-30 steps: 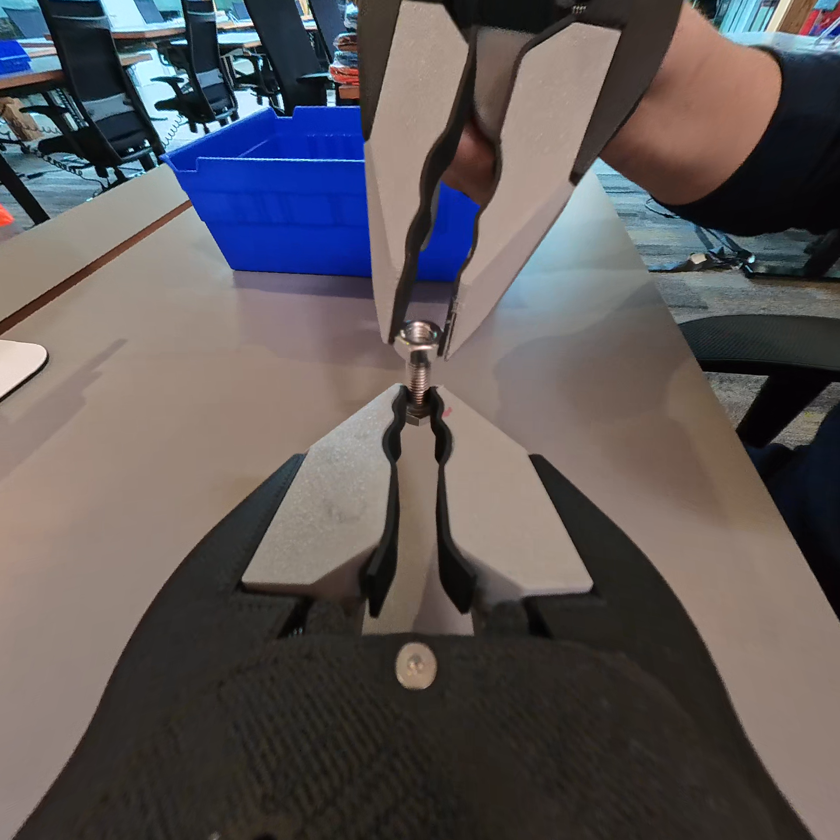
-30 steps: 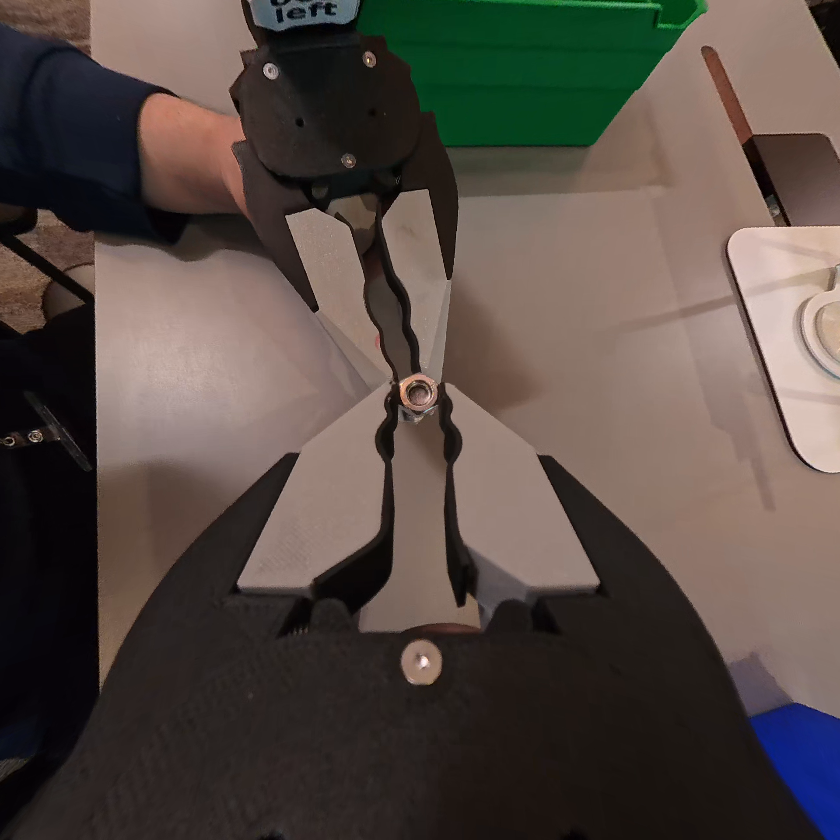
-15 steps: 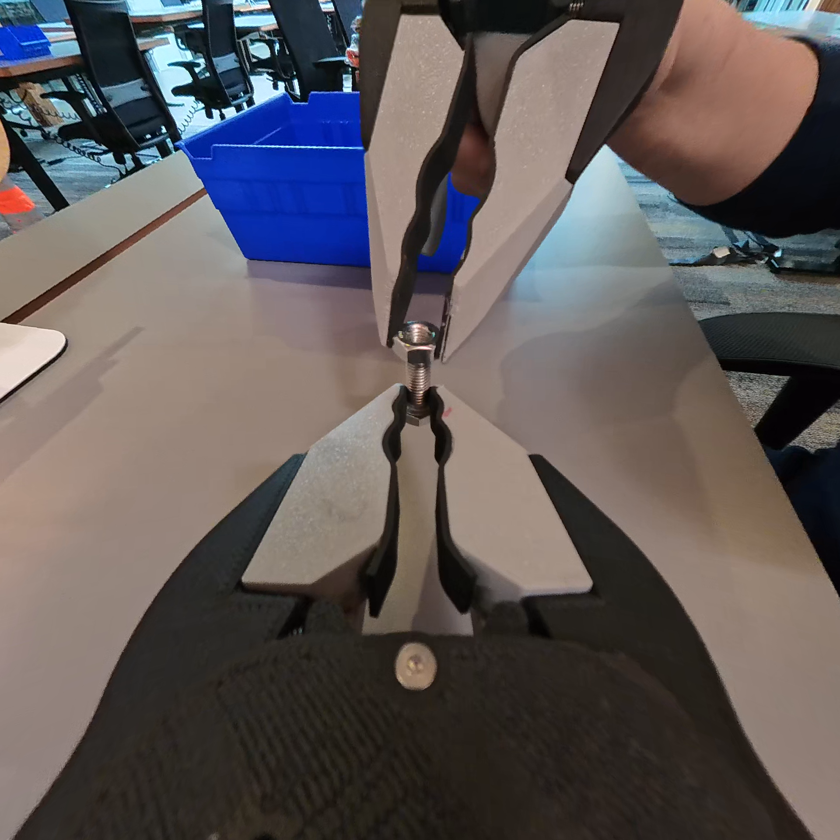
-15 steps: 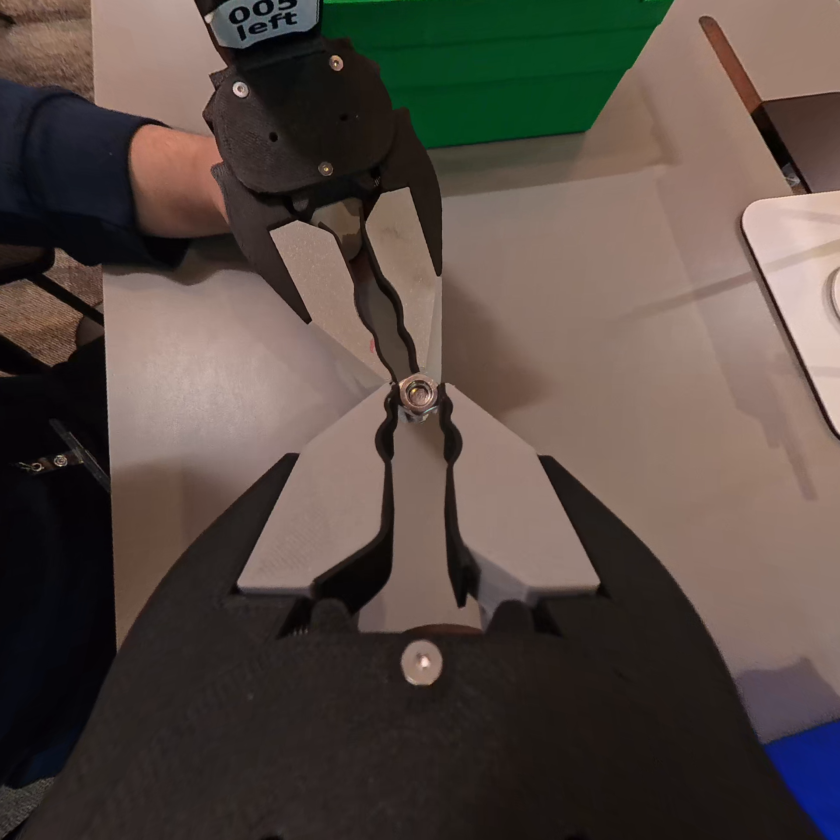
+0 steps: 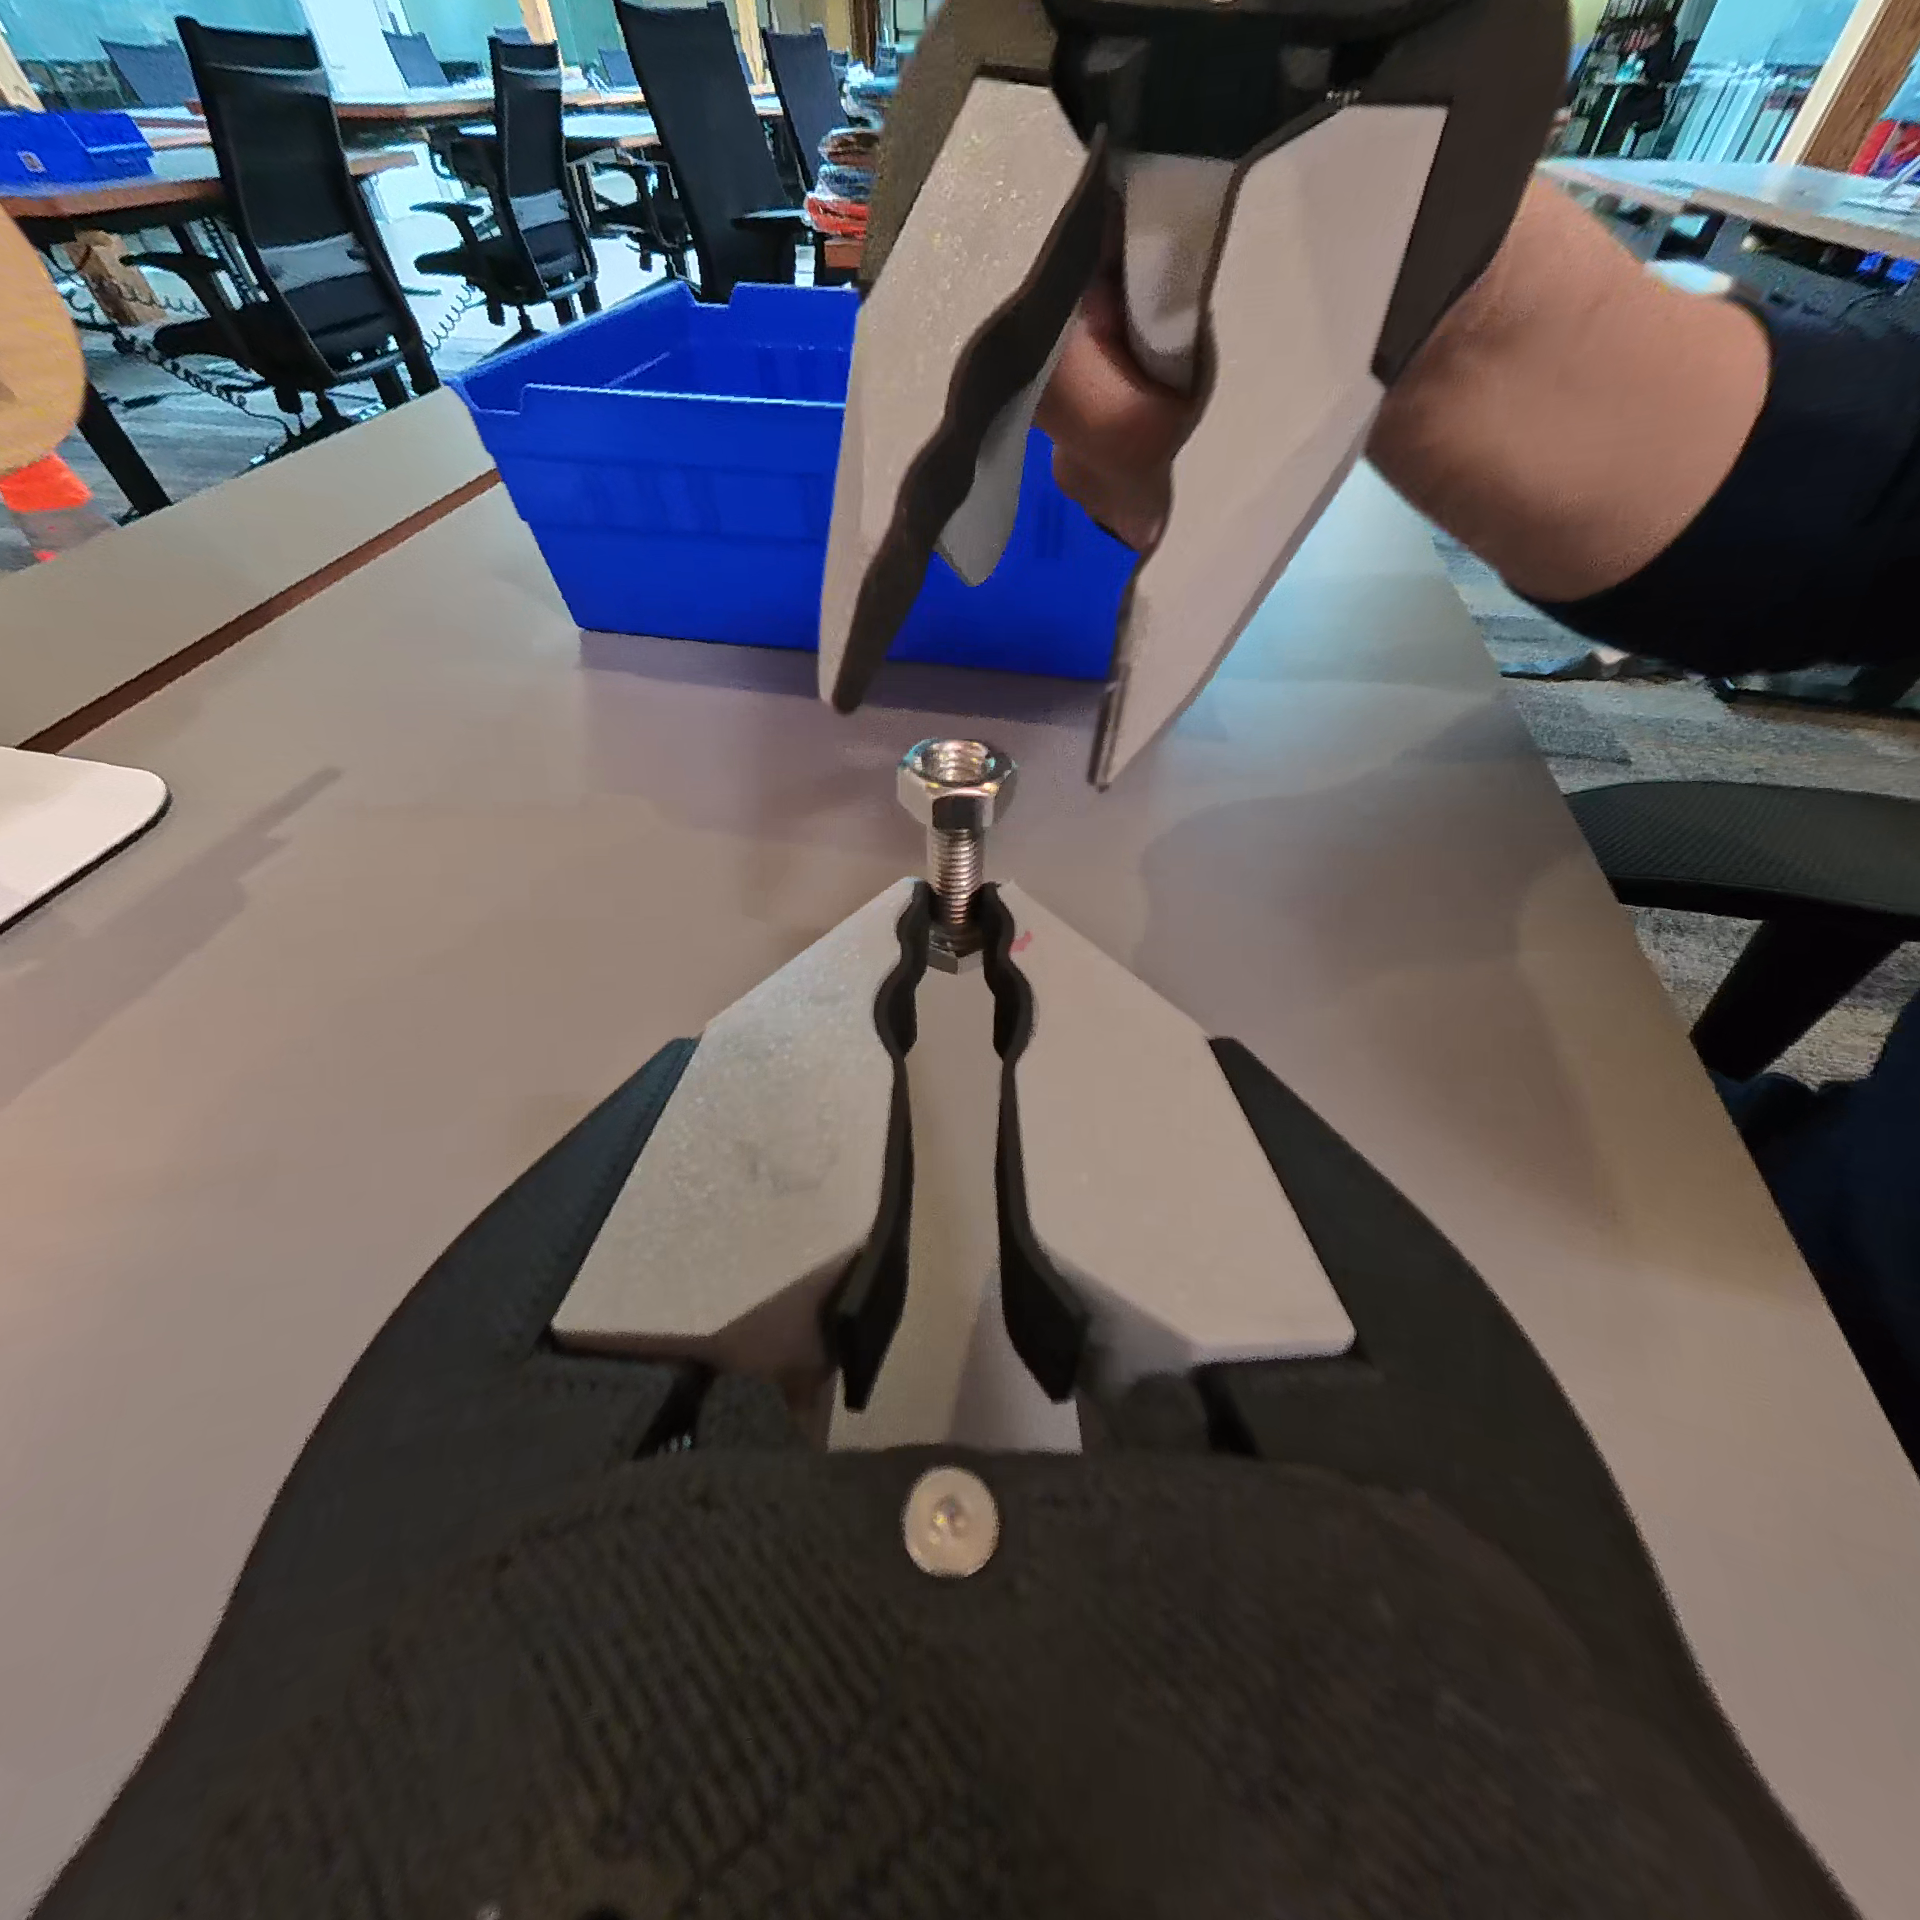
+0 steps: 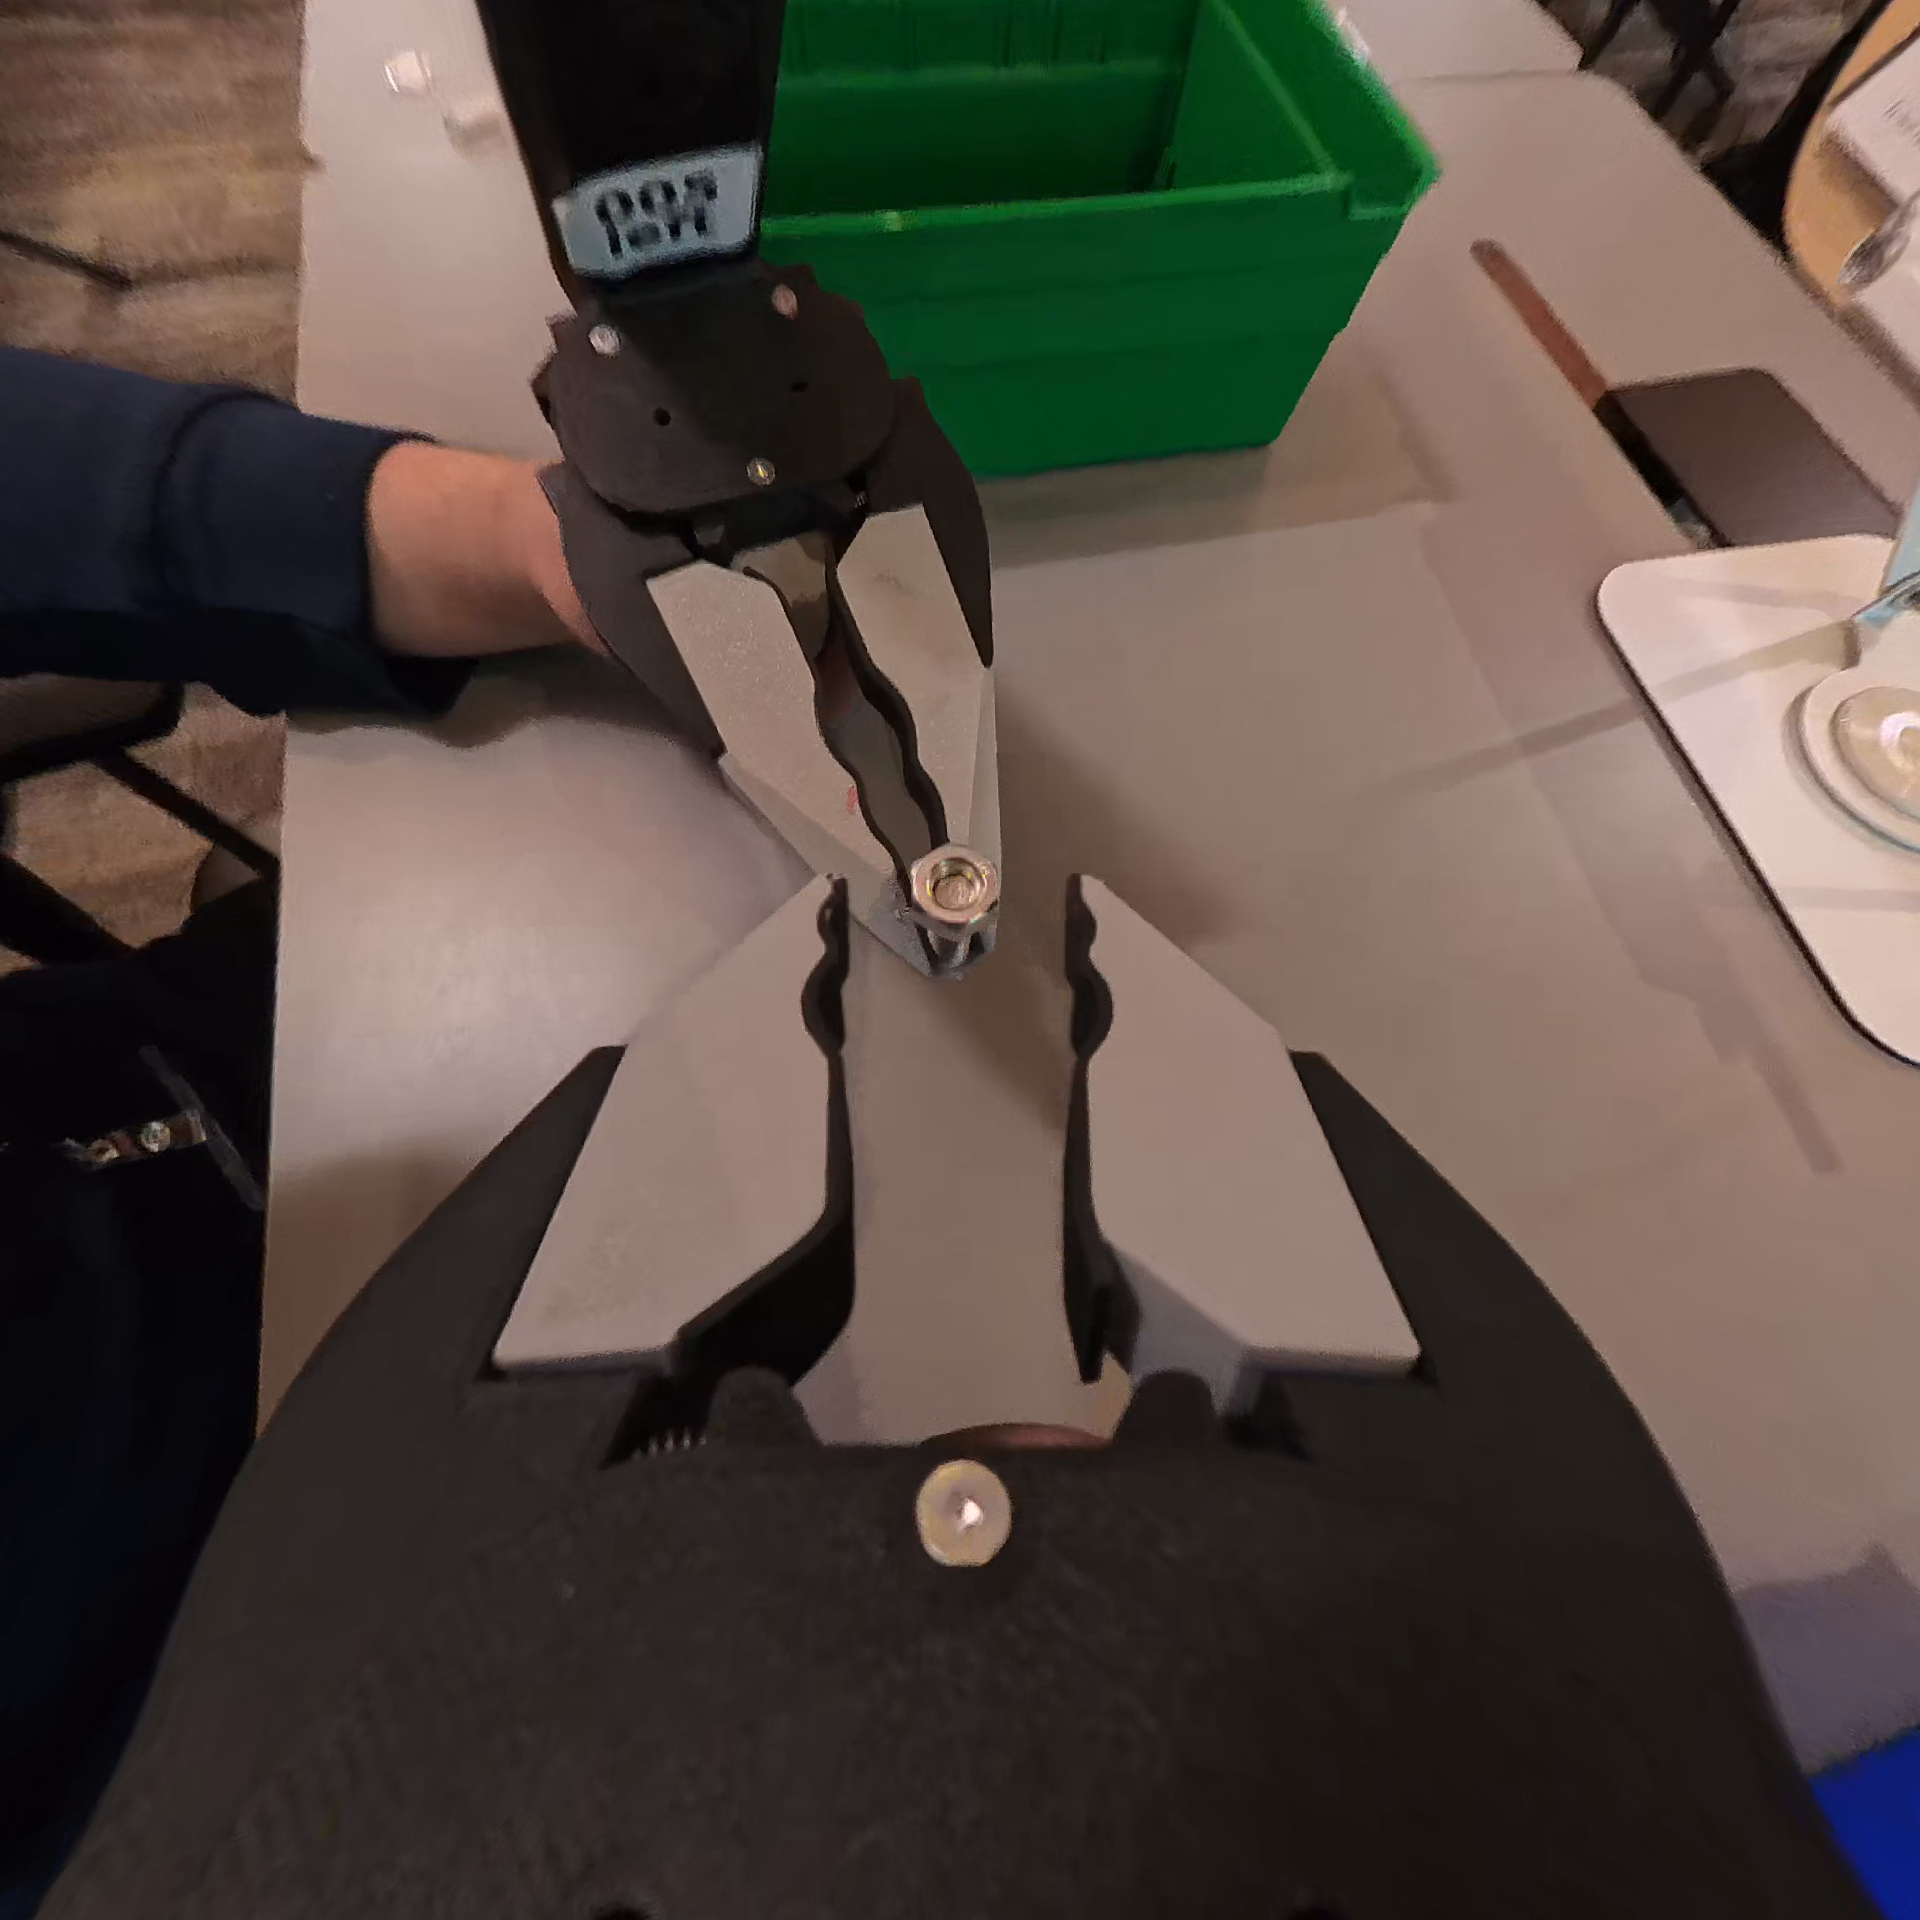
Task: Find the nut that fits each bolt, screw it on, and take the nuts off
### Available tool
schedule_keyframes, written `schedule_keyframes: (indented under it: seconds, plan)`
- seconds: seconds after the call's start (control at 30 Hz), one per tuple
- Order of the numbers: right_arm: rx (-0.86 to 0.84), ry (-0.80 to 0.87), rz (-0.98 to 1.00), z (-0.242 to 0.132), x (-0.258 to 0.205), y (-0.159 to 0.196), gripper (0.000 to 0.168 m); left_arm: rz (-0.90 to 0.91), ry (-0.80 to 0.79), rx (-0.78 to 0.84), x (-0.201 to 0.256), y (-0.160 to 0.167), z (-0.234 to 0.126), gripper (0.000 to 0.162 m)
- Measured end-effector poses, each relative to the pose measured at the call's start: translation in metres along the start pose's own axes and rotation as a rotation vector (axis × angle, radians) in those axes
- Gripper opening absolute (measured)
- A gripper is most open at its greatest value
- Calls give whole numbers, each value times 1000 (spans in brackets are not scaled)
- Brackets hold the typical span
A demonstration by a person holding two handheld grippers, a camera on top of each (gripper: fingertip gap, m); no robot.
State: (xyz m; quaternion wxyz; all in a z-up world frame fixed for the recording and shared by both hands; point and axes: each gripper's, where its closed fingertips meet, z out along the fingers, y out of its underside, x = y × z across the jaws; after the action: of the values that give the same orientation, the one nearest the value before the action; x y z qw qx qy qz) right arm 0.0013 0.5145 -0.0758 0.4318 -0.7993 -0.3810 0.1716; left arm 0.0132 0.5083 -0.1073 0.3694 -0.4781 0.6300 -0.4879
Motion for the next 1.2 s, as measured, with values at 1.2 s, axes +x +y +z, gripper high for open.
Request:
schedule_keyframes:
  seconds: [1.2]
  plan:
    - [408,-190,30,1,-35,-22,41,-2,131,89,25,-17,-4,7]
